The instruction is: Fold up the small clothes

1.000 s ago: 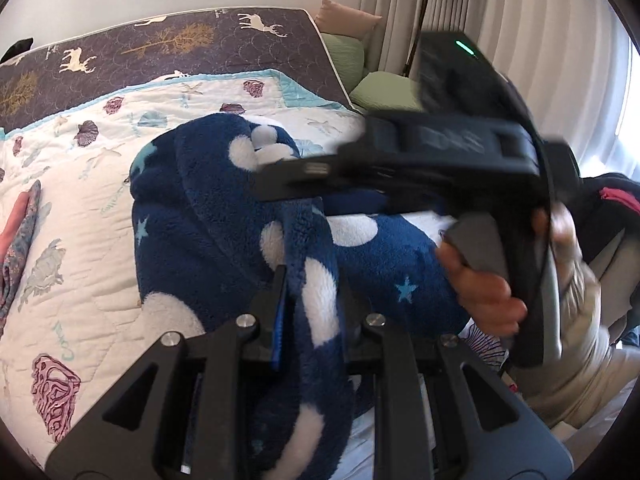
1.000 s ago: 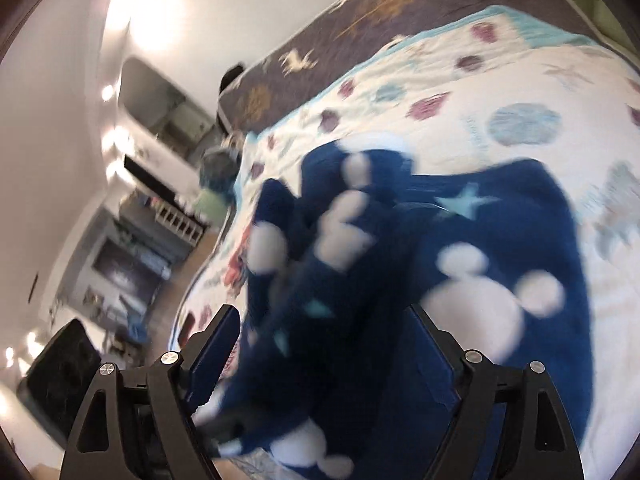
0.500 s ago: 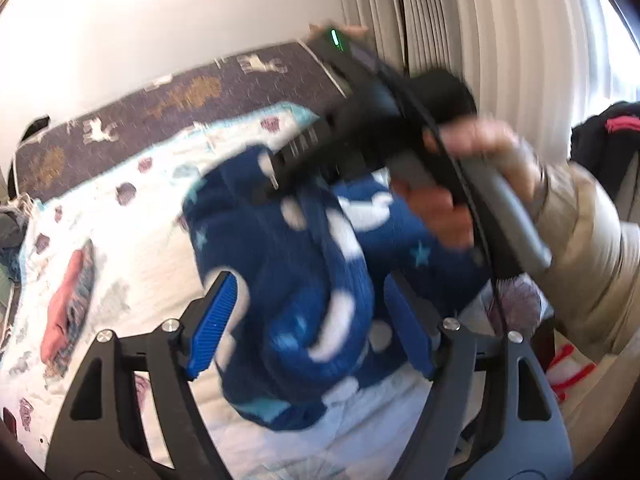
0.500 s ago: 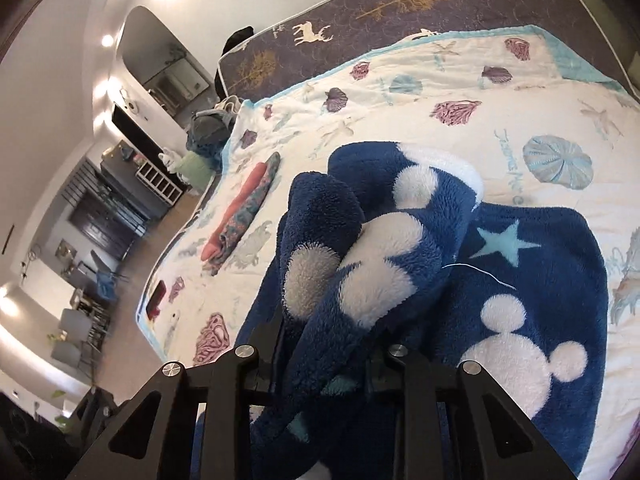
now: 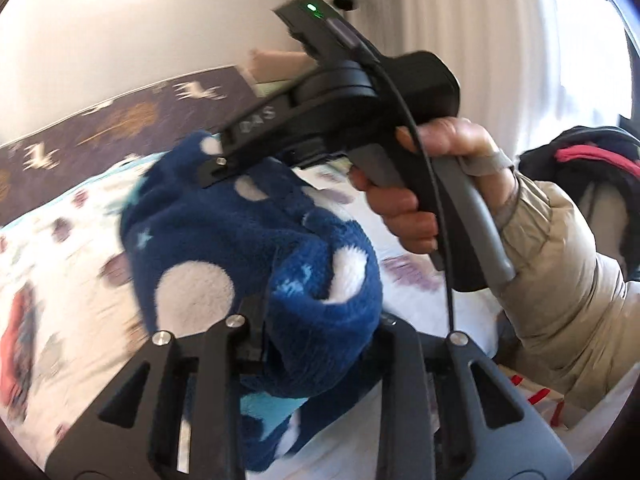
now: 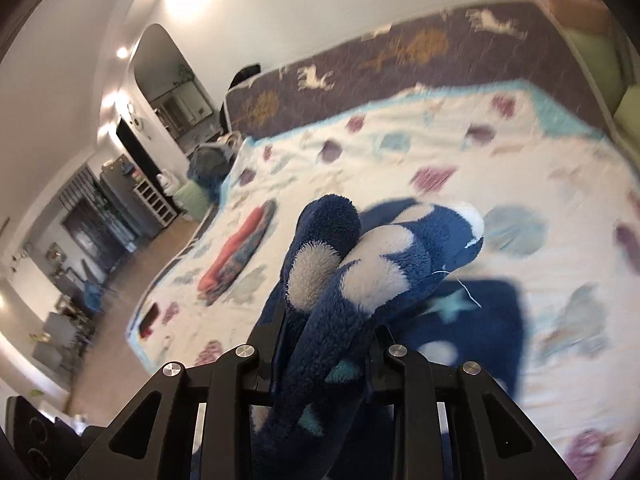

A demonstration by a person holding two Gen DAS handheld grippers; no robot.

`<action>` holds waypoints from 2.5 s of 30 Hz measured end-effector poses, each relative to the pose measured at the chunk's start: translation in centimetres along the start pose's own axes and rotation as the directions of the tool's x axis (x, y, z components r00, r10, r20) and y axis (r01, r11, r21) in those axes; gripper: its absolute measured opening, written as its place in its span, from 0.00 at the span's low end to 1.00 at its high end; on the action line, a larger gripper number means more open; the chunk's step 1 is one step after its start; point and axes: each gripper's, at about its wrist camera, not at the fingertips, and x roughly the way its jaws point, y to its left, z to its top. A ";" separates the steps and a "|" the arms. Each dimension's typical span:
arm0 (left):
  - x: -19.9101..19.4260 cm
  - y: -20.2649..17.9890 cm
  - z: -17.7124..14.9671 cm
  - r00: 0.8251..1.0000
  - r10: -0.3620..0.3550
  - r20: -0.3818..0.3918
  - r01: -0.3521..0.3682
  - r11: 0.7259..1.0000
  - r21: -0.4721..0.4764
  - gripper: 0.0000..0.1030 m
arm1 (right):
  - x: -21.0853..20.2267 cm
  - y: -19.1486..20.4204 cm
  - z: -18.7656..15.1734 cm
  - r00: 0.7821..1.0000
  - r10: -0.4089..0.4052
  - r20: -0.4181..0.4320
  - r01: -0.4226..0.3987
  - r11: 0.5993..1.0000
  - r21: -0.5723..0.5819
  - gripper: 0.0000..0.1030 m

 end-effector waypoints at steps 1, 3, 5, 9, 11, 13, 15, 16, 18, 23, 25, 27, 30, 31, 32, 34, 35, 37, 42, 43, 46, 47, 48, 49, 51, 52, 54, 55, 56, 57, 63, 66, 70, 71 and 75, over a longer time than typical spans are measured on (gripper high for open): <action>1.2 -0.8 0.2 0.999 -0.032 -0.008 0.032 0.999 0.020 0.30 | -0.7 -0.6 0.0 1.000 -0.018 0.009 0.018 1.000 -0.002 0.28; 3.9 -1.8 -0.2 0.996 -0.067 -0.058 0.069 0.997 0.031 0.30 | -1.7 -3.0 -0.8 0.998 -0.056 0.019 0.056 0.998 0.024 0.32; 6.8 -2.4 -1.2 0.987 -0.086 -0.136 0.090 0.996 0.026 0.31 | -0.7 -6.4 -2.3 0.996 -0.092 -0.019 0.094 0.991 0.091 0.37; 10.4 -3.6 -3.7 0.974 -0.084 -0.208 0.097 0.994 0.055 0.34 | 3.4 -13.1 -7.0 0.987 -0.091 -0.132 0.127 0.944 0.304 0.42; 10.0 -4.8 -3.9 0.979 -0.063 -0.193 0.088 0.989 0.121 0.40 | 3.2 -14.6 -8.1 0.995 -0.048 -0.083 0.075 0.926 0.369 0.48; 9.6 -5.3 -3.8 0.978 -0.072 -0.194 0.101 0.985 0.141 0.44 | 2.6 -14.7 -8.0 0.996 -0.047 -0.070 0.070 0.925 0.373 0.51; 9.3 -5.0 -3.7 0.977 -0.083 -0.197 0.108 0.987 0.121 0.44 | 2.1 -13.9 -7.6 0.994 -0.083 -0.075 0.104 0.936 0.337 0.51; 9.0 -4.6 -3.4 0.975 -0.099 -0.198 0.120 0.988 0.096 0.44 | 1.8 -13.3 -7.4 0.991 -0.107 -0.077 0.126 0.941 0.313 0.52; 8.5 -2.8 -3.0 0.973 -0.136 -0.189 0.146 0.989 0.039 0.47 | 0.5 -11.8 -7.1 0.982 -0.179 -0.061 0.189 0.952 0.240 0.52; 4.4 -0.8 -1.9 0.934 -0.346 -0.087 0.338 0.936 -0.098 0.67 | -5.2 -8.5 -7.5 0.960 -0.267 0.080 0.251 0.953 0.167 0.52; 2.0 0.1 -1.8 0.939 -0.343 -0.012 0.341 0.937 -0.078 0.74 | -7.4 -7.4 -8.2 0.963 -0.239 0.127 0.217 0.962 0.164 0.51; 0.9 1.2 -1.5 0.968 -0.249 0.028 0.250 0.966 -0.066 0.77 | -9.0 -5.9 -9.1 0.966 -0.206 0.153 0.184 0.972 0.146 0.50; 1.3 3.7 -1.8 0.999 -0.042 0.022 0.044 0.994 -0.103 0.77 | -9.6 -4.1 -10.2 0.982 -0.117 0.152 0.097 0.986 0.132 0.49; 1.9 4.8 -2.2 0.999 0.037 -0.009 -0.037 0.991 -0.132 0.77 | -9.4 -3.4 -10.6 0.985 -0.091 0.149 0.072 0.989 0.128 0.45; 2.2 5.6 -2.6 0.997 0.076 -0.030 -0.080 0.985 -0.153 0.77 | -9.3 -2.6 -11.1 0.987 -0.064 0.147 0.046 0.991 0.124 0.39; 3.1 7.0 -4.2 0.990 0.119 -0.080 -0.133 0.968 -0.211 0.77 | -9.0 -1.6 -12.0 0.988 -0.034 0.150 0.017 0.993 0.113 0.30; 3.7 7.6 -4.8 0.986 0.124 -0.108 -0.146 0.961 -0.234 0.77 | -8.6 -1.1 -12.6 0.989 -0.023 0.144 0.009 0.995 0.096 0.23; 4.8 8.4 -6.4 0.987 0.081 -0.137 -0.117 0.952 -0.283 0.77 | -7.2 -1.2 -14.1 0.994 -0.061 0.095 0.053 0.995 0.084 0.16; 5.9 7.3 -7.9 0.984 0.009 -0.180 -0.060 0.958 -0.282 0.84 | -2.4 -6.7 -20.3 0.978 -0.202 -0.046 0.206 0.936 0.284 0.07; 6.1 6.9 -8.0 0.983 0.026 -0.179 -0.074 0.961 -0.266 0.84 | -2.5 -7.0 -20.9 0.980 -0.199 -0.019 0.195 0.931 0.309 0.07; 5.9 7.1 -7.7 0.984 0.055 -0.171 -0.098 0.962 -0.255 0.84 | -3.0 -5.6 -20.5 0.968 -0.252 0.001 0.243 0.934 0.262 0.08; 5.0 7.0 -7.6 0.984 0.060 -0.170 -0.102 0.962 -0.254 0.84 | -3.2 -5.1 -20.1 0.968 -0.253 0.001 0.245 0.939 0.241 0.09; 4.3 7.4 -7.2 0.985 0.072 -0.158 -0.110 0.963 -0.248 0.83 | -3.5 -4.9 -19.6 0.970 -0.245 0.000 0.238 0.944 0.229 0.10; 3.7 7.5 -6.9 0.986 0.085 -0.142 -0.118 0.964 -0.237 0.83 | -3.9 -4.7 -19.1 0.972 -0.234 0.002 0.228 0.947 0.226 0.10; 2.3 7.3 -5.9 0.987 0.129 -0.096 -0.146 0.970 -0.194 0.83 | -5.4 -4.4 -17.7 0.974 -0.225 0.041 0.211 0.952 0.220 0.11; 1.7 7.2 -5.1 0.987 0.151 -0.062 -0.159 0.973 -0.165 0.83 | -6.0 -4.1 -16.9 0.970 -0.235 0.067 0.217 0.954 0.207 0.12; 1.5 7.0 -4.1 0.987 0.161 -0.024 -0.163 0.979 -0.124 0.83 | -7.1 -3.2 -15.0 0.959 -0.257 0.119 0.236 0.957 0.166 0.14; 1.6 6.9 -3.4 0.985 0.171 -0.016 -0.171 0.980 -0.105 0.83 | -7.1 -2.9 -14.5 0.957 -0.257 0.131 0.236 0.959 0.158 0.15; 2.1 6.9 -2.9 0.983 0.181 -0.018 -0.182 0.979 -0.097 0.83 | -7.0 -2.5 -13.9 0.958 -0.246 0.146 0.224 0.963 0.148 0.16; 2.5 6.9 -2.8 0.983 0.181 -0.023 -0.182 0.978 -0.097 0.83 | -6.5 -2.1 -13.5 0.962 -0.228 0.152 0.208 0.968 0.138 0.17; 7.5 7.7 -5.9 0.980 0.101 -0.173 -0.127 0.982 -0.142 0.84 | -0.3 -3.9 -15.8 0.956 -0.292 -0.014 0.290 0.944 0.155 0.25; 7.4 8.9 -5.9 0.986 0.053 -0.161 -0.087 0.972 -0.217 0.85 | -0.9 -4.4 -15.9 0.966 -0.259 0.006 0.255 0.953 0.161 0.25; 6.5 8.6 -4.0 0.986 0.097 -0.134 -0.118 0.980 -0.159 0.84 | -2.9 -5.1 -13.7 0.979 -0.200 0.026 0.192 0.963 0.191 0.25; 6.2 8.3 -3.5 0.986 0.114 -0.121 -0.129 0.984 -0.126 0.84 | -3.4 -5.0 -12.9 0.976 -0.214 0.049 0.202 0.962 0.185 0.25; 5.8 8.1 -1.6 0.989 0.126 -0.079 -0.132 0.988 -0.077 0.84 | -4.0 -5.2 -8.9 0.963 -0.245 0.112 0.226 0.961 0.161 0.25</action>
